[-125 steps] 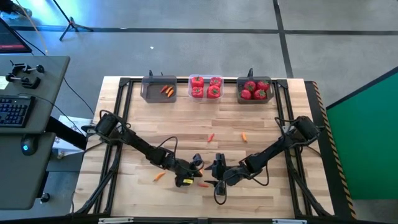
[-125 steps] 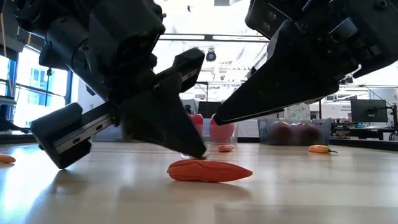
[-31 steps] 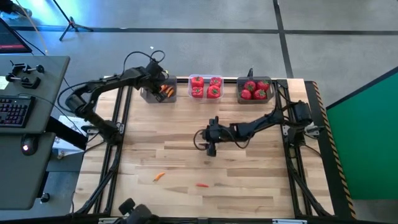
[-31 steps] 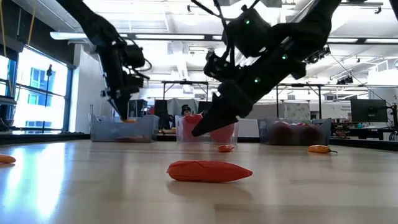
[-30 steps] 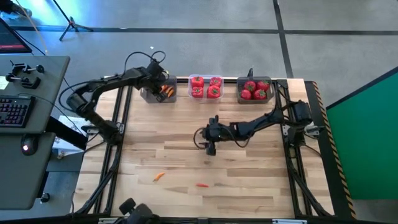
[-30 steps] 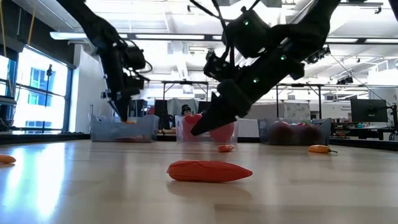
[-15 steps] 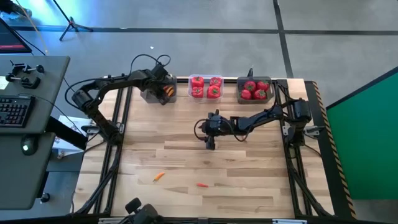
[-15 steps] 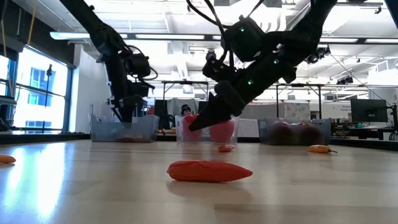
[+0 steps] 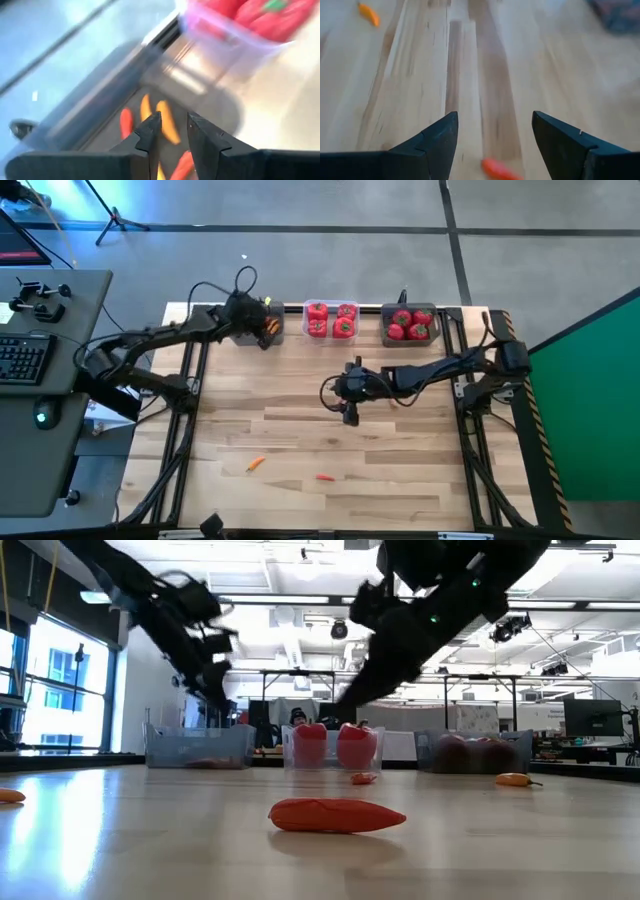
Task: Sort produce into baskets
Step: Put the orange chili pepper into the left black bin
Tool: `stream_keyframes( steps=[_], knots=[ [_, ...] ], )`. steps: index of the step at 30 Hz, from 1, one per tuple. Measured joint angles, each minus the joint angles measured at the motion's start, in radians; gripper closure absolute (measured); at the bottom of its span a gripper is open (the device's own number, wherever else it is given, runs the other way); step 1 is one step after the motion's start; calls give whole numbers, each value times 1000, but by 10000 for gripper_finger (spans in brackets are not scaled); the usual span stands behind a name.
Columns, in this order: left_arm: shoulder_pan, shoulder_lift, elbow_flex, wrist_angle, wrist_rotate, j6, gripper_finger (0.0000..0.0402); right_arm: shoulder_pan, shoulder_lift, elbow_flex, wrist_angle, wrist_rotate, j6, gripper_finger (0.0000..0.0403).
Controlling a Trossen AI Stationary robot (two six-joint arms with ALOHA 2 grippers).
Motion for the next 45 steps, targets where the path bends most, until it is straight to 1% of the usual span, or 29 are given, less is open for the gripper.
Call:
stream_keyframes(
  steps=[3,5,7,10,14,20,26,30,35,37,40,42,45],
  knots=[
    [-59,-105,-69,72,1,13,330,-1,-12,0,-115,-68,11,158],
    [-95,-169,-109,118,4,7,331,-1,-7,0,-162,-117,5,158],
    [-126,-231,-149,150,4,3,332,-2,6,0,-181,-143,-18,158],
    [-164,-302,-210,219,16,-11,332,-4,27,0,-193,-153,-101,158],
    [-188,-355,-277,318,63,-11,332,-24,53,0,-197,-139,-218,164],
    [-205,-356,-320,381,65,-15,332,-99,84,0,-221,-139,-349,197],
    [-205,-340,-335,407,65,-23,332,-177,138,0,-203,-256,-394,236],
    [-205,-340,-335,407,65,-23,332,-201,155,2,-193,-293,-414,268],
    [-205,-340,-335,407,91,-53,332,-219,158,2,-169,-323,-408,319],
    [-205,-340,-335,408,120,-70,332,-223,159,2,-167,-325,-404,345],
    [-211,-340,-335,408,137,-89,332,-232,159,2,-164,-338,-379,387],
    [-224,-340,-335,408,138,-93,332,-241,159,1,-163,-364,-355,397],
    [-251,-339,-335,408,142,-95,332,-258,161,-1,-145,-389,-300,389]
  ],
)
